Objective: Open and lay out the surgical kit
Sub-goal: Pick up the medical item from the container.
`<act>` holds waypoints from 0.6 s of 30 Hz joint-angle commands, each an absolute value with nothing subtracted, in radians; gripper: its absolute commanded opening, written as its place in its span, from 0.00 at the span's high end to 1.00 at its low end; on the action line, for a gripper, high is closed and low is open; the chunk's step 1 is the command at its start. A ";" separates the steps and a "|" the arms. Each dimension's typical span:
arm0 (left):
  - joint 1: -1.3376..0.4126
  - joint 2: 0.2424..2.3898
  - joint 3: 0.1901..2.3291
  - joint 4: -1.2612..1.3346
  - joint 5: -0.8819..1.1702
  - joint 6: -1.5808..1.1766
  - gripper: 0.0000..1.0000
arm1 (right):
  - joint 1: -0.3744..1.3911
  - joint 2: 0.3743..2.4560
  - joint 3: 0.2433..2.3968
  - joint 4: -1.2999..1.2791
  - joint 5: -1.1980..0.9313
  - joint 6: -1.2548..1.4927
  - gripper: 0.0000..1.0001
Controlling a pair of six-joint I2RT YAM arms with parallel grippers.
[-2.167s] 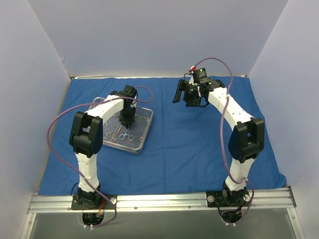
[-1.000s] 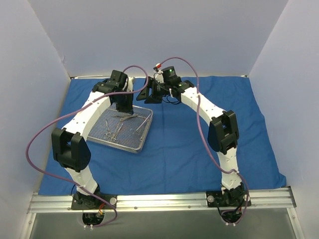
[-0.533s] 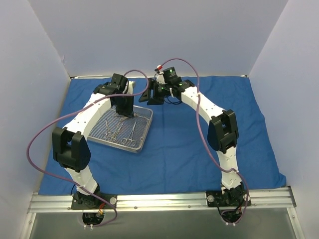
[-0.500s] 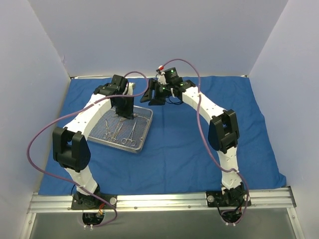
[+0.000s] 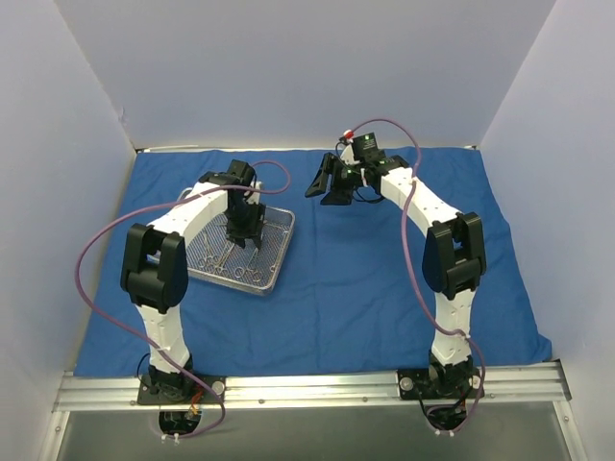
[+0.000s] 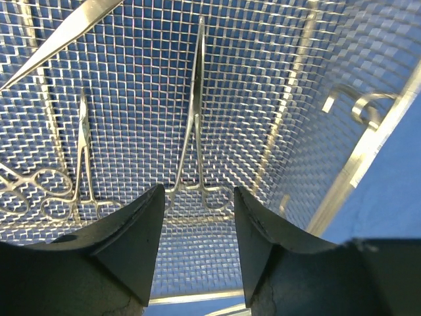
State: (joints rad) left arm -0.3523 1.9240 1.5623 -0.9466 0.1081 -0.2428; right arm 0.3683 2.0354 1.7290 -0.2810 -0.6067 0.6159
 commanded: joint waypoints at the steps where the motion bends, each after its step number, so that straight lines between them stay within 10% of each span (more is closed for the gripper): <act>1: -0.368 1.968 1.601 -0.931 0.071 -0.236 0.45 | 0.384 1.964 1.718 -0.282 -0.623 0.598 0.45; 18: -0.420 2.117 1.608 -0.919 -0.072 -0.271 0.49 | 0.365 1.971 1.713 -0.299 -0.634 0.583 0.48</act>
State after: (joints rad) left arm -0.3992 2.0865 1.5791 -0.9314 0.0036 -0.2558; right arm 0.3725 2.0270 1.7081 -0.2817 -0.6155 0.6006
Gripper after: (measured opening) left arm 0.517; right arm 0.528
